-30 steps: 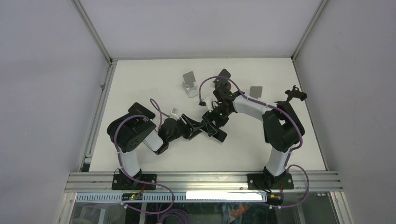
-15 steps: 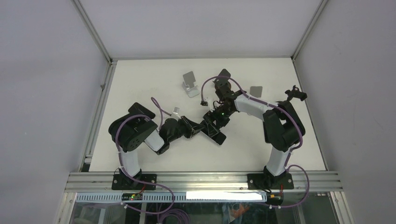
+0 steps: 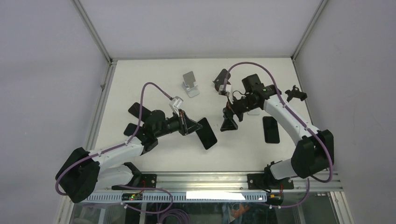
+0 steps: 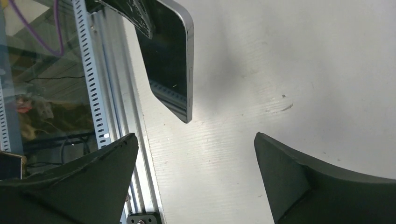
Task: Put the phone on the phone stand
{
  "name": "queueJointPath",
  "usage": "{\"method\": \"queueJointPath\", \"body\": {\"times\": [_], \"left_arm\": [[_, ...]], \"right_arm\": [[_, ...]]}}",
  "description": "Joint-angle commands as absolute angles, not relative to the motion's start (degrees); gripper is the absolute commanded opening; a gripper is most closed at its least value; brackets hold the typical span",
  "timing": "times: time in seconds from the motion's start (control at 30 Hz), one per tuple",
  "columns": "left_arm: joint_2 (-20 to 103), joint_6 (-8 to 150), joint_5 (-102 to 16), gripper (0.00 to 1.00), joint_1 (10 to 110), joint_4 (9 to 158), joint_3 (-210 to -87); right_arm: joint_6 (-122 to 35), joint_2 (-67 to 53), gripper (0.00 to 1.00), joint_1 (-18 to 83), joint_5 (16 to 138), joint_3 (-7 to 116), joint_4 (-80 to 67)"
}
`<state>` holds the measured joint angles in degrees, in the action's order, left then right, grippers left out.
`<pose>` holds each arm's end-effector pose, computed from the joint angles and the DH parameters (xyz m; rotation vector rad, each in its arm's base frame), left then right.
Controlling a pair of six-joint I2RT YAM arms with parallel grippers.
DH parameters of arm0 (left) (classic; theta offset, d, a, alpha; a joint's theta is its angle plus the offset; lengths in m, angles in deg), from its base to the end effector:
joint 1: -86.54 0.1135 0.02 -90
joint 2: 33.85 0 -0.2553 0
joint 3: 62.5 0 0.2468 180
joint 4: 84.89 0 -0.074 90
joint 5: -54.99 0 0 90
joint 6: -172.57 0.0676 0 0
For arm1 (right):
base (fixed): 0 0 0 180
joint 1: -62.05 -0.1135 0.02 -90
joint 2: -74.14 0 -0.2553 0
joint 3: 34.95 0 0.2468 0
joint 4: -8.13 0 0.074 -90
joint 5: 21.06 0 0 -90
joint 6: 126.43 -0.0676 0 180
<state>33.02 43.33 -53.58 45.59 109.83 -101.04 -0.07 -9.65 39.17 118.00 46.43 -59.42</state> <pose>0.1907 -0.1940 0.1987 0.2836 1.9718 -1.2483 0.2377 0.1557 0.2458 -1.4093 2.0715 1.0800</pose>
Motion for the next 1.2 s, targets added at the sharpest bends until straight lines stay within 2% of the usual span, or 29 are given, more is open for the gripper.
{"method": "queueJointPath", "body": {"times": [0.0,0.2,0.33,0.53,0.83,0.93,1.07,1.13,1.17], "left_arm": [[27.1,60.5,-68.5,0.0,45.0,99.9,-107.1],[25.7,68.0,-76.3,0.0,44.5,89.4,-115.4],[25.5,69.2,-78.1,0.0,43.1,88.6,-117.9],[24.4,70.4,-78.3,0.0,41.2,87.8,-120.5],[24.6,69.7,-74.4,0.0,40.1,88.3,-121.3],[24.4,69.5,-73.0,0.0,40.1,88.4,-120.8],[24.0,69.3,-71.6,0.0,40.0,88.5,-119.8],[23.9,68.9,-70.0,0.0,40.1,88.6,-119.5],[23.6,68.5,-68.7,0.08,40.0,88.5,-119.3]], "right_arm": [[7.6,-3.1,0.99,39.5,127.0,47.4,-62.3],[27.5,-7.0,0.99,38.5,135.4,58.5,-81.7],[25.3,-9.1,0.99,34.8,134.5,62.4,-82.0],[20.9,-8.8,0.98,28.9,132.9,58.9,-78.7],[12.9,-9.5,0.69,24.9,127.5,56.9,-71.7],[11.6,-9.7,0.51,24.5,127.2,56.7,-70.9],[10.8,-9.8,0.21,24.5,127.7,56.7,-70.7],[11.0,-9.8,0.09,24.6,128.0,56.8,-71.0],[11.4,-10.0,0.05,24.6,128.0,57.1,-71.7]]}}
